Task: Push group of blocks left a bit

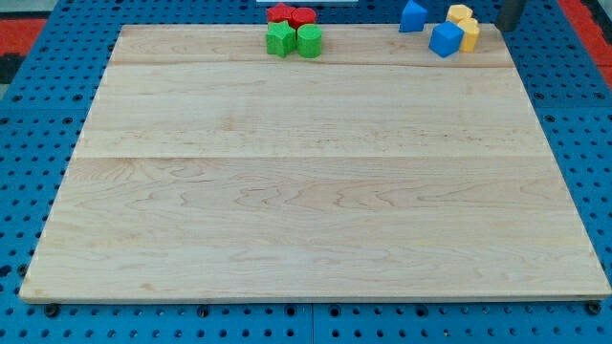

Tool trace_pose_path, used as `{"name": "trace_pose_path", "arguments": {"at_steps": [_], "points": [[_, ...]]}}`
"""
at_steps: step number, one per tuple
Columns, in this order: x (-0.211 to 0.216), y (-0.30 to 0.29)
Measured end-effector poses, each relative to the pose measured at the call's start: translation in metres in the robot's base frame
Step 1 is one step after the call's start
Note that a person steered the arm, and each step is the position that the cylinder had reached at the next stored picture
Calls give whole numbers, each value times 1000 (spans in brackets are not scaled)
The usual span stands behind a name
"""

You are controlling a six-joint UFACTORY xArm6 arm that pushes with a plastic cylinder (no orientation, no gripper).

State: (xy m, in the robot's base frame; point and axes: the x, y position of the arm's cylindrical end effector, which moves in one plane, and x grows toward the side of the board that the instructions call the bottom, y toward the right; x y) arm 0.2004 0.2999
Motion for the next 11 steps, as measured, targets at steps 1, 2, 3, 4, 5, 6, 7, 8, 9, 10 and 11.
{"name": "trace_pose_path", "arguments": {"at_steps": [1,2,3,4,5,6,7,8,9,10,11], "points": [[10,-7],[11,-13],[16,-27],[30,-32],[49,-34],[65,-34],[67,-17],[61,22],[61,31],[50,31],[18,31]]}}
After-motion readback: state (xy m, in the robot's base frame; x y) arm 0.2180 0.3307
